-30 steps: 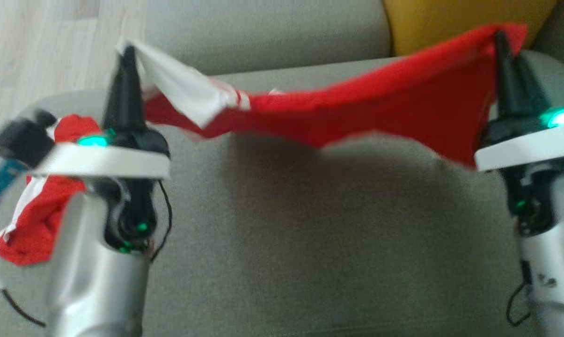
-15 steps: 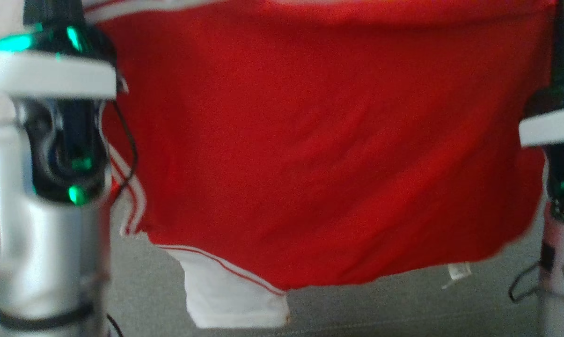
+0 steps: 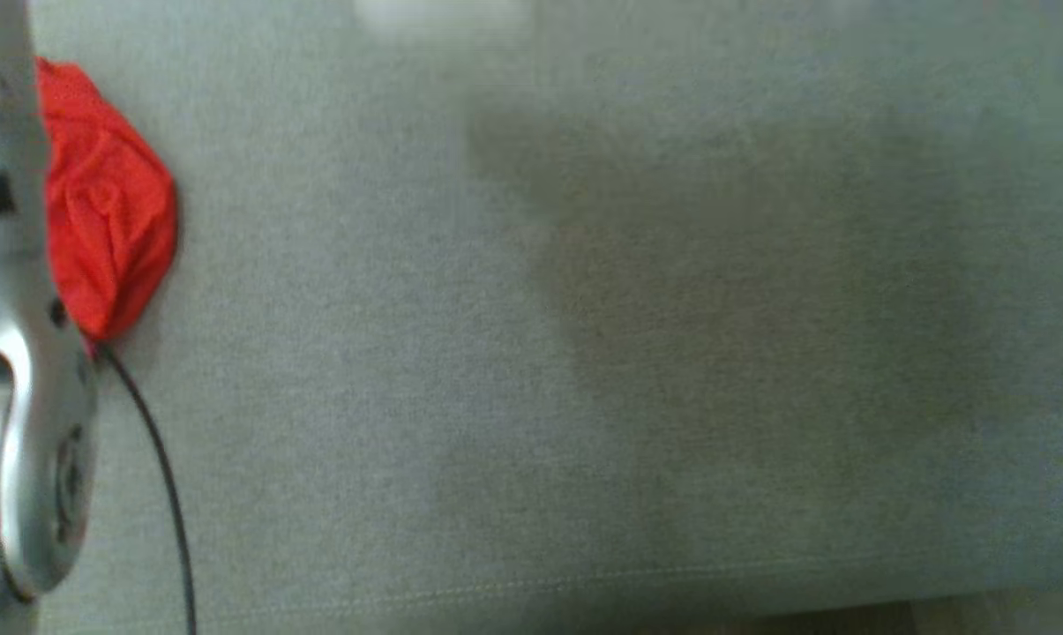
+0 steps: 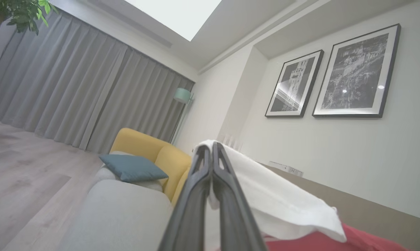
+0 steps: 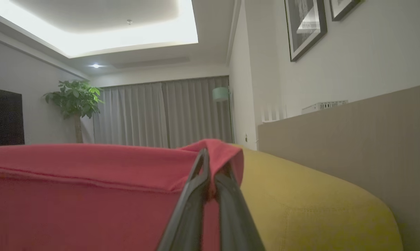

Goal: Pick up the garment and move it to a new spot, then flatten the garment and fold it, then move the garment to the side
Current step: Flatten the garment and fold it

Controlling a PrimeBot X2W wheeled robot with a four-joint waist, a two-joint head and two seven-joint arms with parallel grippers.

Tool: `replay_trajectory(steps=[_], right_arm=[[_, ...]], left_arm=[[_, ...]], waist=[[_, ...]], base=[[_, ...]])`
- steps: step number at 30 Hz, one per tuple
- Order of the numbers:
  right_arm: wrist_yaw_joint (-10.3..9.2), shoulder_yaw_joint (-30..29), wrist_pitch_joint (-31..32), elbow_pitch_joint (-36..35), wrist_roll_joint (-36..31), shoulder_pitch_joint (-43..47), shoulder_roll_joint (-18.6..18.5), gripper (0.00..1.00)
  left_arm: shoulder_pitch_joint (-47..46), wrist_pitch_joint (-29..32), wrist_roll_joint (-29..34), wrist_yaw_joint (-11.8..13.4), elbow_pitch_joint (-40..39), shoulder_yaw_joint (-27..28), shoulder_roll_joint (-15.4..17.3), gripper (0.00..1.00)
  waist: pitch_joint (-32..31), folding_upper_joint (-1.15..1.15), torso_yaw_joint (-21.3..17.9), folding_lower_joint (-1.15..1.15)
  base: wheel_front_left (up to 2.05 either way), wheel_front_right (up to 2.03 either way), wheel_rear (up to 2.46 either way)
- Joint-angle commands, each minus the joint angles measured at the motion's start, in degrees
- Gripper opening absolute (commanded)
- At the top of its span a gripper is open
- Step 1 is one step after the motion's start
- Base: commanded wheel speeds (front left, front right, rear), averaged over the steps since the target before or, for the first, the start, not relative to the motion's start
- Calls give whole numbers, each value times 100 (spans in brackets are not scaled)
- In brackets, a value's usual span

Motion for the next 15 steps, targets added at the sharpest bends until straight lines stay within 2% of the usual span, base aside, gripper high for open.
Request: replay_trajectory(steps=[1, 4, 7, 15], right_arm=[[20, 32, -225, 38, -51, -402, 27, 0], [20, 5, -815, 675, -124, -939, 11, 0], [20, 31, -1230, 1195, -93, -1062, 33, 0], [20, 277, -1437, 2404, 262, -108, 82, 0]], left_arm=[[-318, -136, 49, -53, 12, 156, 261, 0], [-653, -433, 52, -236, 509, 133, 189, 0], [-640, -624, 48, -397, 936, 37, 100, 0], [382, -898, 84, -654, 1625, -417, 47, 0]], waist=[[307, 0, 180, -1], [455, 0, 287, -1], [542, 0, 380, -1], [539, 0, 497, -1]], base=[[0, 0, 0], [0, 0, 0], [0, 0, 0], [0, 0, 0]])
